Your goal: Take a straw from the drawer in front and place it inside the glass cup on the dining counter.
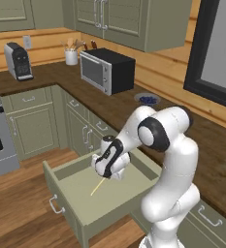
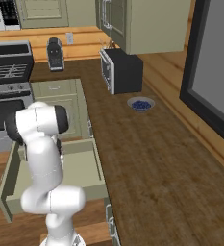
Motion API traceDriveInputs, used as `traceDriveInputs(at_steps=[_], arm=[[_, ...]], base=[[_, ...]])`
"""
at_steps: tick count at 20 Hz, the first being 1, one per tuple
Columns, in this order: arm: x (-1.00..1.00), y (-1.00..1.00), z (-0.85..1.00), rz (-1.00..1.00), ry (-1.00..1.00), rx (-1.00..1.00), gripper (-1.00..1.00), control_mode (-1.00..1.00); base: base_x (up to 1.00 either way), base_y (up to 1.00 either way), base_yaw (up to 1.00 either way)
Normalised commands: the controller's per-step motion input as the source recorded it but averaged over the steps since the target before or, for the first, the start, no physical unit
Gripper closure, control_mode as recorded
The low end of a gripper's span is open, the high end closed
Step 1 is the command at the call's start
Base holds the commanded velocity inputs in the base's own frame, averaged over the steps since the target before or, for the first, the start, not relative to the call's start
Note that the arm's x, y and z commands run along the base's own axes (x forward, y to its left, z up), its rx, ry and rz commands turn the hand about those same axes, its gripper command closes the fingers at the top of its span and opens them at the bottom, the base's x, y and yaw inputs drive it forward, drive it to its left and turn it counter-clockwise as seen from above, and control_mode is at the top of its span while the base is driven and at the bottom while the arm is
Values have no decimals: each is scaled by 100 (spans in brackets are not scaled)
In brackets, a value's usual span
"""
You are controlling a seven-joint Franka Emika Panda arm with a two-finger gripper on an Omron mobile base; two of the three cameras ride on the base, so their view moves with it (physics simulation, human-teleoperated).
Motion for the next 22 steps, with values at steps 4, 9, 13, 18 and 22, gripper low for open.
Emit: traceDriveInputs(at_steps=[4, 9, 13, 18, 22], arm=[[-9, -32, 100, 0, -4, 0, 100, -100], [0, -18, 100, 2, 0, 1, 100, -100], [0, -6, 100, 9, 0, 0, 100, -100], [0, -1, 100, 19, -8, -2, 100, -100], [-6, -6, 100, 25, -14, -8, 100, -100]], base=[[0, 0, 0], [0, 0, 0], [0, 0, 0], [0, 0, 0], [0, 0, 0]])
